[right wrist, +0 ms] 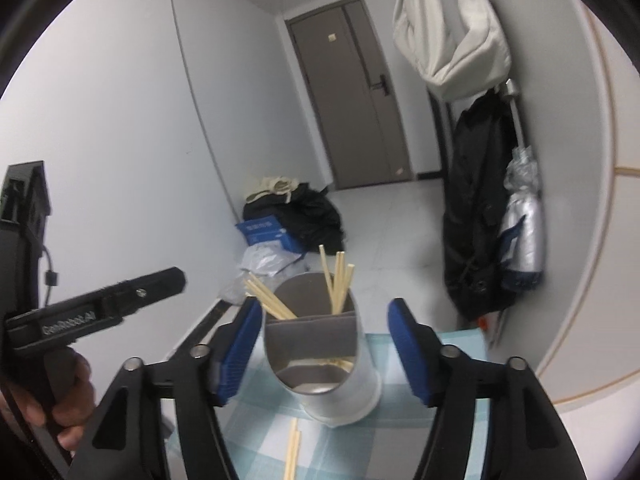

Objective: Organize utensils
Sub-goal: 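Withdraw both open tools from the holder toward the last chopsticks, then grasp a loose wooden chopstick with the right tool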

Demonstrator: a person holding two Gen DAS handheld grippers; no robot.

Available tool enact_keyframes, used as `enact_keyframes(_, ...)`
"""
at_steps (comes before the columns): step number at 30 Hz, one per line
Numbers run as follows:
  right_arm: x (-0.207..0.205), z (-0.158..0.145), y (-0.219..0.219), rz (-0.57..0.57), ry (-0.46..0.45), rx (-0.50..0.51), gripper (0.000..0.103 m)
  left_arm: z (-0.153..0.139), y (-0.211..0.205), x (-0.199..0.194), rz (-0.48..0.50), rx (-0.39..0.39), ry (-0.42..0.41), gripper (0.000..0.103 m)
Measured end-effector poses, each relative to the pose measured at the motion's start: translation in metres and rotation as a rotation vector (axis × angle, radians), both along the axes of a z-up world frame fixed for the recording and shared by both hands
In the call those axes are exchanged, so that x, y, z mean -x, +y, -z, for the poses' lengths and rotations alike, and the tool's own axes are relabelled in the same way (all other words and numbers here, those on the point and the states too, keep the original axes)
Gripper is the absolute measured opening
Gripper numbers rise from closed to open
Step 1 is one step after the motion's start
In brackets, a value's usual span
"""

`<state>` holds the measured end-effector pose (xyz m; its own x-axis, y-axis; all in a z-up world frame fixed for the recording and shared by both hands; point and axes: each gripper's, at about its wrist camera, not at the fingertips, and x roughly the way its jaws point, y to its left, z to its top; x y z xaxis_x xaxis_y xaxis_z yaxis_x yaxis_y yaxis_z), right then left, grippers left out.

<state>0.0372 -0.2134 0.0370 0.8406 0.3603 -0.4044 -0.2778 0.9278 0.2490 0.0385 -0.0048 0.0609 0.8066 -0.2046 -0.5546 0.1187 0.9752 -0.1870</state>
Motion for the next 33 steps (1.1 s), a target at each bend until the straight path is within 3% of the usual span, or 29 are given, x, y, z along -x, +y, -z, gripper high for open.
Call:
enact_keyframes(12,0.046,0.018,0.000,0.007,-0.004,0.030,0.079,0.019,-0.004,0.036,-0.032,-0.032,-0.005,0.083)
enact_keyframes(18,0.057,0.034,0.000,0.009,0.031,0.048,0.081,0.032,0.000,0.050,-0.059,-0.035,-0.003,0.089)
enact_keyframes(29,0.063,0.072,0.003,0.009,0.125,0.075,0.082,0.070,0.003,0.057,-0.079,-0.043,0.025,0.089)
enact_keyframes(33,0.060,0.088,0.007,-0.009,0.171,0.071,0.082,0.088,0.008,0.051,-0.070,-0.023,0.076,0.089)
